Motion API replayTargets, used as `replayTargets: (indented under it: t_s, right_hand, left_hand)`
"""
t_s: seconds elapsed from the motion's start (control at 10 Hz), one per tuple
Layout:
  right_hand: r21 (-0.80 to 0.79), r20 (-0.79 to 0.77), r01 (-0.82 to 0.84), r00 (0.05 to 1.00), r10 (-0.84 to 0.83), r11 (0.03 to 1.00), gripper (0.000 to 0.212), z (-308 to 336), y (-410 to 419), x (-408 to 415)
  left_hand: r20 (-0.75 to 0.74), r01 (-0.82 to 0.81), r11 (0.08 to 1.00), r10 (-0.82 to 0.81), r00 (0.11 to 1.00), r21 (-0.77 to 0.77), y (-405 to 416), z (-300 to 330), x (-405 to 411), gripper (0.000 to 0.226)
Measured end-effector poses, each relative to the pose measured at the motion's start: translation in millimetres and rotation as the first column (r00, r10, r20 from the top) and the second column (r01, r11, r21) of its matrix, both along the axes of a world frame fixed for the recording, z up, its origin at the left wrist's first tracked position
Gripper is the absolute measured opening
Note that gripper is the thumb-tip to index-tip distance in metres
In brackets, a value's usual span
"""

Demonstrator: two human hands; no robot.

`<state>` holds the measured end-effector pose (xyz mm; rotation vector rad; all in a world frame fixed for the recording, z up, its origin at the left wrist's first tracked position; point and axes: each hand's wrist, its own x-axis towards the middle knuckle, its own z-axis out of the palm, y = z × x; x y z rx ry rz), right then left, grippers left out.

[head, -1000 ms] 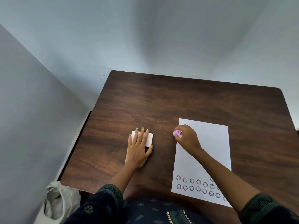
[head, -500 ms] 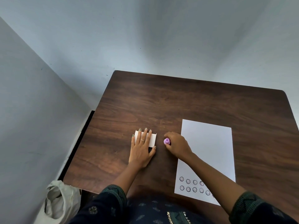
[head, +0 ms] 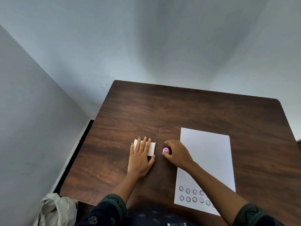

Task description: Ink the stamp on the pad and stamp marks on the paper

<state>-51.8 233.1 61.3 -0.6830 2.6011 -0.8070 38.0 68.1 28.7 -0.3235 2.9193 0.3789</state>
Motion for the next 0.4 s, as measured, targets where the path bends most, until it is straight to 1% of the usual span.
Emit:
replayTargets:
  t_s: [0.1, 0.2, 0.3, 0.4]
  right_hand:
    - [-0.012, -0.09, 0.038, 0.995, -0.039, 0.999, 0.033, 1, 5, -1]
    - [-0.033, -0.119, 0.07, 0.99, -0.074, 0.997, 0.031, 4, 11, -3]
    - [-0.063, -0.185, 0.104, 0.976, -0.114, 0.993, 0.029, 5, 16, -5]
    - [-0.058, -0.27, 0.181, 0.944, -0.19, 0.982, 0.028, 5, 21, -8]
  left_hand:
    - [-0.057, -0.011, 1.0, 0.011, 0.998, -0.012, 2, 5, -2, 0.069]
    - [-0.095, 0.006, 1.0, -0.008, 0.995, -0.015, 6, 14, -9, 0.069]
    - [-0.153, 0.031, 1.0, -0.03, 0.988, 0.004, 9, 23, -23, 0.068]
    - [-0.228, 0.073, 0.997, -0.066, 0.971, 0.021, 14, 34, -41, 0.063]
